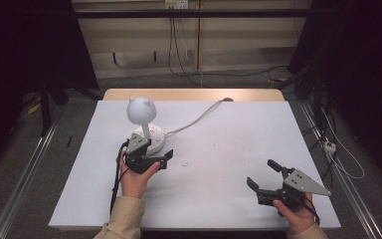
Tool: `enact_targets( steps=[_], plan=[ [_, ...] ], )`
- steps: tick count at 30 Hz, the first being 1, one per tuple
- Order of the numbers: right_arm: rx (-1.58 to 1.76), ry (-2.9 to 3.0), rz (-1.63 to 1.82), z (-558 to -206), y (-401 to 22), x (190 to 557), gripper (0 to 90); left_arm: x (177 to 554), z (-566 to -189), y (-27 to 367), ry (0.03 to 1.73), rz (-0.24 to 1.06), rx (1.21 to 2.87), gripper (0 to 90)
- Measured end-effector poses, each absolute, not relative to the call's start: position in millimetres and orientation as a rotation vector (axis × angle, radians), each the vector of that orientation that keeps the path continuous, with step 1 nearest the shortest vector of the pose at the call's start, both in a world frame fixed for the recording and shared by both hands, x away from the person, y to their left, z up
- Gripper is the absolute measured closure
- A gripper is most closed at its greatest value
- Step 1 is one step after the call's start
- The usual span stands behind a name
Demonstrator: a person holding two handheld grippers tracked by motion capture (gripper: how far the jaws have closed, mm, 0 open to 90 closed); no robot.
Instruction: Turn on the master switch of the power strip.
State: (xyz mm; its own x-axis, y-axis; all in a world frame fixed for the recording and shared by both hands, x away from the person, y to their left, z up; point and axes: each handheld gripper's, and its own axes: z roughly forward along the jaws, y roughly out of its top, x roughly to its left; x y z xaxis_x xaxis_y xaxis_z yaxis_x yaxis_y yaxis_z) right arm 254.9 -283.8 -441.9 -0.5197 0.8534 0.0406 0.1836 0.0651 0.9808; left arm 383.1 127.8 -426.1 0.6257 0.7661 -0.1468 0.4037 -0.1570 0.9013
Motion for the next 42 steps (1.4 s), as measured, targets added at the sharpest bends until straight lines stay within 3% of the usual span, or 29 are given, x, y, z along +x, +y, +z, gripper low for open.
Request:
enact_targets(
  steps=[42],
  plan=[
    [1.033, 1.786, 1.498, -443.8, -279.8, 257.7, 6.0, 362.0, -424.8, 174.1, 0.915, 0.416, 1.789, 5.9]
  ],
)
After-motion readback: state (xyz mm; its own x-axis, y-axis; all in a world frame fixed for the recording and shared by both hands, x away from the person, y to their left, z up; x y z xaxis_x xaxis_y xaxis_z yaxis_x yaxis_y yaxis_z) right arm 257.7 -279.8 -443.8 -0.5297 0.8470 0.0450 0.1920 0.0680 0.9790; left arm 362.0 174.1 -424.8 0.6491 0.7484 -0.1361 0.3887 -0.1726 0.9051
